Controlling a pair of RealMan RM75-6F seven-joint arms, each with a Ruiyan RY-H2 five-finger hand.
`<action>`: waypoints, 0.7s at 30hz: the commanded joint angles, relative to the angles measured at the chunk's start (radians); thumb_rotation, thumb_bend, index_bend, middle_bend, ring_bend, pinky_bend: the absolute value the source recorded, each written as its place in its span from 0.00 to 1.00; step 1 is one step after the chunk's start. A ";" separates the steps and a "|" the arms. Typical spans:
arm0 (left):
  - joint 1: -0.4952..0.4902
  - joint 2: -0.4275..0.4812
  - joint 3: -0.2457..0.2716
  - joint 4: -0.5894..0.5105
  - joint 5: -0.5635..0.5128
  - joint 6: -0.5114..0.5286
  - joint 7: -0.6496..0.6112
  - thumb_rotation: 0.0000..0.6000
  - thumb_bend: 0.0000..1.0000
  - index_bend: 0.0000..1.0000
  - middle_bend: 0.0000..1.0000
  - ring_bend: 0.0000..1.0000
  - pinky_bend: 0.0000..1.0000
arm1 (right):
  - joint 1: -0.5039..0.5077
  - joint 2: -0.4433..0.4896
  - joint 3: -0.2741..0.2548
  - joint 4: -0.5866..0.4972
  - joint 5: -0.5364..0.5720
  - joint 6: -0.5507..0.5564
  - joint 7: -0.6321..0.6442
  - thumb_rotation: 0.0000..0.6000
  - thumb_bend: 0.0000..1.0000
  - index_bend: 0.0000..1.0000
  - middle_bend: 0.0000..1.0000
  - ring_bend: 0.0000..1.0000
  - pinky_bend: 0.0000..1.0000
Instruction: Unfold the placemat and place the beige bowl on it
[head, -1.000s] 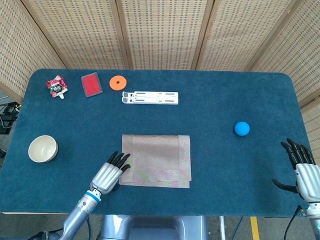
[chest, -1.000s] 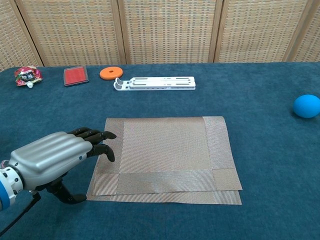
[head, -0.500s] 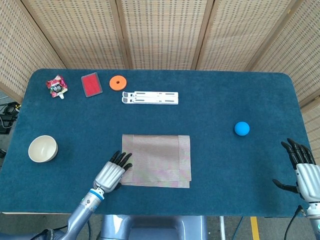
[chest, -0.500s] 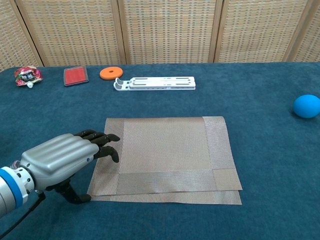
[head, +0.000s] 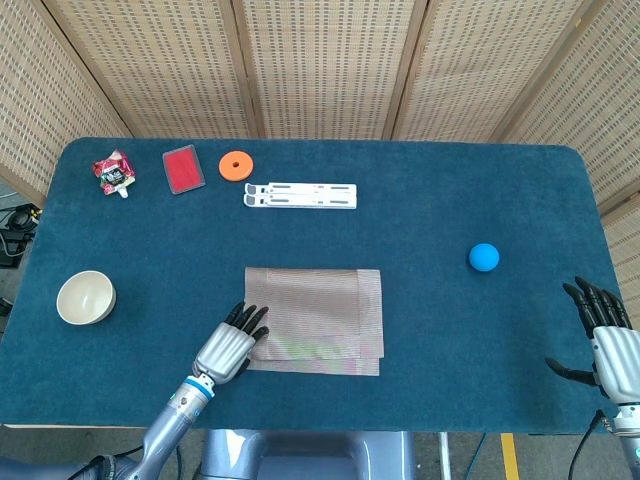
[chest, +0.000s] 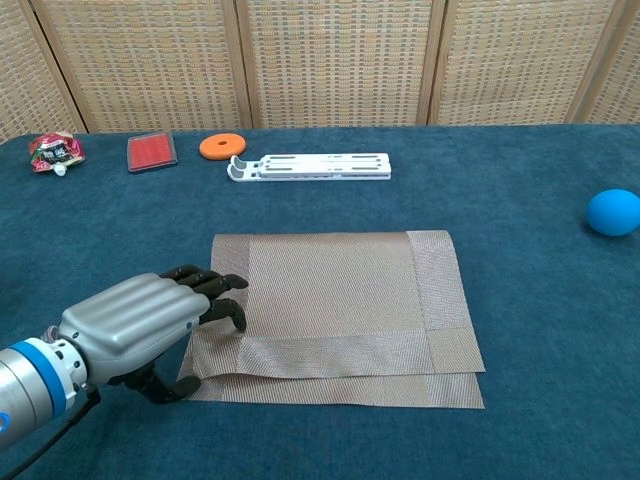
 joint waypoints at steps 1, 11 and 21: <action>-0.004 -0.008 -0.002 0.010 0.006 0.005 -0.008 1.00 0.23 0.25 0.00 0.00 0.00 | 0.000 0.001 0.000 0.000 -0.001 0.002 0.002 1.00 0.06 0.01 0.00 0.00 0.00; -0.023 -0.047 -0.026 0.055 0.026 0.020 -0.042 1.00 0.24 0.27 0.00 0.00 0.00 | 0.001 -0.002 0.000 0.001 0.001 -0.005 0.000 1.00 0.06 0.01 0.00 0.00 0.00; -0.030 -0.059 -0.058 0.085 0.081 0.075 -0.140 1.00 0.37 0.57 0.00 0.00 0.00 | 0.003 -0.005 0.001 0.001 0.007 -0.011 -0.004 1.00 0.06 0.01 0.00 0.00 0.00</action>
